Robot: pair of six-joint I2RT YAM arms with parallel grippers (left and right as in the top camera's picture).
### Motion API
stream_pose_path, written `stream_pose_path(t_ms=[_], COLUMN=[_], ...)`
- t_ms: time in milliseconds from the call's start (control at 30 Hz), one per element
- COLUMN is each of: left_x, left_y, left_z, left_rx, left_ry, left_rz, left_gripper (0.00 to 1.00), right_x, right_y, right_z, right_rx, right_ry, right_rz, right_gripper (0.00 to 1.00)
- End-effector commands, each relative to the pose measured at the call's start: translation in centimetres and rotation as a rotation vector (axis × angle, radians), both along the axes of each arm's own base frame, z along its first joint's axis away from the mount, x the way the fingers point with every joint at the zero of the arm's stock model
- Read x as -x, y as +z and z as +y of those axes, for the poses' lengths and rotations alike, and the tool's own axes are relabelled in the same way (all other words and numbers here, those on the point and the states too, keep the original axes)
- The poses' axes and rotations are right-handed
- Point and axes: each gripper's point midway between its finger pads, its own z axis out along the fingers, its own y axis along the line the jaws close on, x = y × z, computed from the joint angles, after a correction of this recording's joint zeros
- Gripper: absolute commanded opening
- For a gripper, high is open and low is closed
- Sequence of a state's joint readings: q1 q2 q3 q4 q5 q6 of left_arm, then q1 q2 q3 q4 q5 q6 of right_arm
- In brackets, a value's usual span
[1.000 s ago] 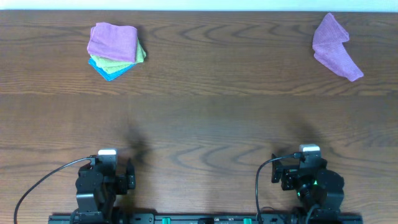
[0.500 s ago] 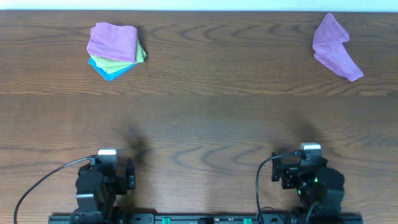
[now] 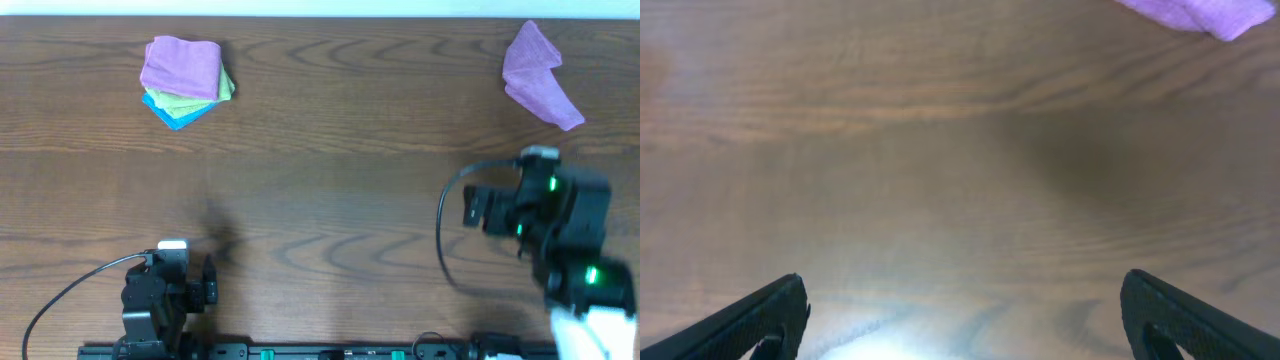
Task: Fold the cloth
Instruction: 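Reach the right gripper to the loose pink cloth at top right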
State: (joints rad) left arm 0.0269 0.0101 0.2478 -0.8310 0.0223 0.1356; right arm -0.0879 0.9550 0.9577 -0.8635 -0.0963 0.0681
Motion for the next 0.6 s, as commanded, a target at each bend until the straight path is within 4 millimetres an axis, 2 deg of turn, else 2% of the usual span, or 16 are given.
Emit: stream_pose_path(t_ms=[0, 100, 300, 433, 567], left_x=[1.0, 1.0, 1.0, 1.0, 1.0], left_y=[-1.3, -1.3, -1.3, -1.3, -1.3], left_z=[0.0, 0.0, 0.0, 0.0, 0.0], left_rx=[-0.019, -0.019, -0.019, -0.019, -0.019], left_ry=[-0.015, -0.015, -0.015, -0.015, -0.015], left_rz=[0.061, 0.061, 0.061, 0.061, 0.061], left_gripper=[0.95, 0.95, 0.95, 0.95, 0.95], right_x=[-2.9, -6.0, -11.7, -15.3, -18.3], right_y=[2.0, 3.3, 4.8, 4.5, 3.1], right_z=[-1.8, -3.2, -7.7, -11.8, -14.6], right_rx=[0.030, 0.036, 0.075, 0.076, 0.073], right_ry=[-0.067, -0.106, -0.209, -0.283, -0.320], right_rz=[0.022, 0.034, 0.033, 0.024, 0.017], right_gripper=[0.99, 0.99, 0.99, 0.99, 0.99])
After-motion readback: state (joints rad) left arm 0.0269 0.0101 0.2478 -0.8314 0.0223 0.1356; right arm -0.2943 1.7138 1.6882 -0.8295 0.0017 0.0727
